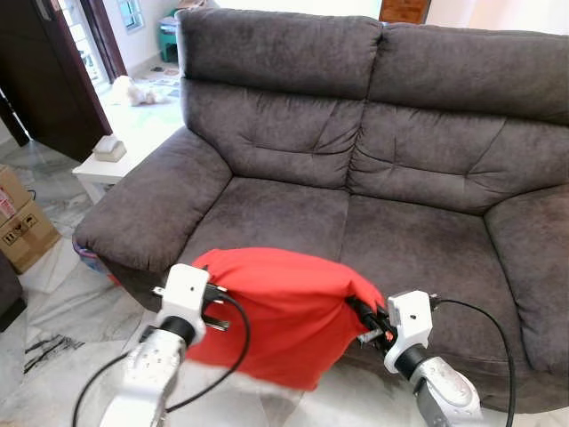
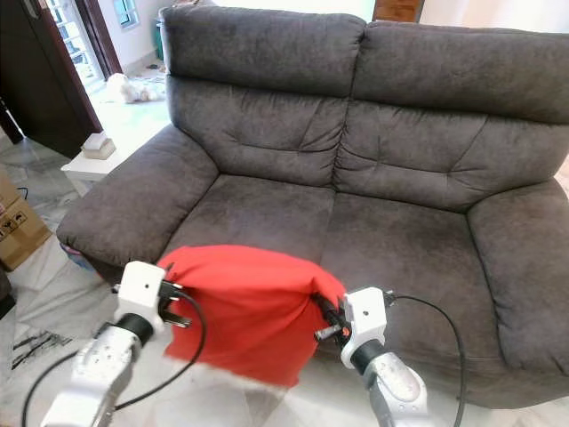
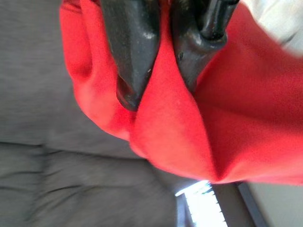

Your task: Move the pillow to the sofa from floor

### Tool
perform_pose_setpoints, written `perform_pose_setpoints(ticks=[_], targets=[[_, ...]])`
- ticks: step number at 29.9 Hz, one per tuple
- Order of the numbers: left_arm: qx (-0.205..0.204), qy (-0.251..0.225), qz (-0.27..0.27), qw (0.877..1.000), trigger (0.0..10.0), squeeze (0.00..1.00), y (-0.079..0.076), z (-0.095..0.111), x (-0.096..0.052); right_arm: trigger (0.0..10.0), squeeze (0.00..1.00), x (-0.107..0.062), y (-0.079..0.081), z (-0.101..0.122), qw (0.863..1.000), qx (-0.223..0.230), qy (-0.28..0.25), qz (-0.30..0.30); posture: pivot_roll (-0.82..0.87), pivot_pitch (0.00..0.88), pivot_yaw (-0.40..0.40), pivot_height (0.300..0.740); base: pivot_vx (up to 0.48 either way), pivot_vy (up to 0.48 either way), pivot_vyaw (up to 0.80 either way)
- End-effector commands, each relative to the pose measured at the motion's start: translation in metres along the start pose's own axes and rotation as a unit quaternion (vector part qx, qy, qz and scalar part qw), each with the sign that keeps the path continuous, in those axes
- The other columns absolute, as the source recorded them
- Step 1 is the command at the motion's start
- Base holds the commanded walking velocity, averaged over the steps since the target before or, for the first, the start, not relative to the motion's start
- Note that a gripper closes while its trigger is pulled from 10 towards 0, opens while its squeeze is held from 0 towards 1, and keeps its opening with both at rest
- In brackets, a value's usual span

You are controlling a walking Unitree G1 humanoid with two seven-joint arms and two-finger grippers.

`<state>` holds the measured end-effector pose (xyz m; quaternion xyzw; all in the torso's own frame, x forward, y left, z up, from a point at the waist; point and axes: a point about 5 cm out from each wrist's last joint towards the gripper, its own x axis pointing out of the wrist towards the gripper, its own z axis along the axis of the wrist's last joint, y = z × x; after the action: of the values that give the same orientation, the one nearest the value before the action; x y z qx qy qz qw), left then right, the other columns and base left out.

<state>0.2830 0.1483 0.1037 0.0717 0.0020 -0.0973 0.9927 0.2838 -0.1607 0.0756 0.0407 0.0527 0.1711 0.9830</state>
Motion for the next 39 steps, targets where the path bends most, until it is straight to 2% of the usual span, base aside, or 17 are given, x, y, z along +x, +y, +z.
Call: perform_pose_setpoints(ticks=[1, 4, 8, 12, 16, 22, 35, 39], targets=[[0.015, -0.043, 0.005, 0.999, 10.0, 0.0, 0.0, 0.016, -0.001, 10.0, 0.0, 0.002, -0.005, 0.018, 0.999, 0.001, -0.049, -0.022, 0.1, 0.092, 0.016, 0.74, 0.0, 0.0, 0.0], [0.025, -0.048, 0.02, 0.998, 10.0, 0.0, 0.001, 0.018, -0.001, 10.0, 0.0, 0.006, -0.012, 0.027, 0.996, 0.011, -0.07, -0.06, 0.11, 0.092, 0.013, 0.74, 0.0, -0.08, 0.0], [0.016, -0.05, 0.041, 0.998, 10.0, 0.0, 0.008, 0.019, -0.002, 10.0, 0.0, 0.006, -0.017, 0.029, 0.993, 0.016, -0.076, -0.085, 0.11, 0.091, 0.014, 0.74, 0.0, -0.276, 0.0], [0.005, -0.048, 0.03, 0.998, 10.0, 0.0, 0.009, 0.018, 0.0, 10.0, 0.0, 0.006, -0.017, 0.028, 0.993, 0.03, -0.076, -0.081, 0.08, 0.085, 0.012, 0.74, 0.0, -0.289, -0.6], [0.003, -0.054, 0.027, 0.998, 10.0, 0.0, 0.007, 0.019, 0.002, 10.0, 0.0, 0.005, -0.018, 0.03, 0.993, 0.018, -0.083, -0.081, 0.08, 0.075, 0.009, 0.74, 0.0, -0.29, -0.8], [-0.006, -0.055, 0.016, 0.998, 10.0, 0.0, 0.001, 0.018, 0.002, 10.0, 0.0, 0.006, -0.017, 0.032, 0.991, 0.034, -0.095, -0.083, 0.07, 0.057, 0.009, 0.74, 0.0, -0.29, 0.0], [-0.006, -0.067, 0.014, 0.998, 10.0, 0.0, 0.004, 0.021, 0.004, 10.0, 0.0, 0.01, -0.017, 0.036, 0.991, 0.027, -0.103, -0.079, 0.08, 0.036, 0.004, 0.74, 0.0, -0.287, 0.0], [0.007, -0.066, 0.014, 0.998, 10.0, 0.0, 0.004, 0.022, 0.004, 10.0, 0.0, 0.01, -0.013, 0.037, 0.992, 0.022, -0.108, -0.064, 0.09, 0.047, 0.004, 0.74, 0.0, -0.281, 0.0]])
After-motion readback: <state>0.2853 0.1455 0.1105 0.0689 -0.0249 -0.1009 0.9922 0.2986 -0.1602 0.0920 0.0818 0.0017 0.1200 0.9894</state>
